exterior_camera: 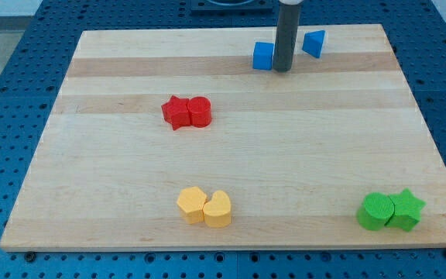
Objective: Place a blue cube to the center of the board
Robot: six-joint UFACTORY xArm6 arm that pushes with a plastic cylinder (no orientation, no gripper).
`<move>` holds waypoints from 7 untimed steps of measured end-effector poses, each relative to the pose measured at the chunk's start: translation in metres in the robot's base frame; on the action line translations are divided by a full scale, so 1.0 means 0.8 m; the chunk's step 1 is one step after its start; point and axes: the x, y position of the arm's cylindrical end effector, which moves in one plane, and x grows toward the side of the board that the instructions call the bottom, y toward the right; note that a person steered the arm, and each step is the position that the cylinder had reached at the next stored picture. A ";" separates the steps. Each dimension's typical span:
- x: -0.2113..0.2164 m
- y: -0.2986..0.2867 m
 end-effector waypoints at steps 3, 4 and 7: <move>-0.124 -0.003; -0.057 -0.051; 0.028 -0.010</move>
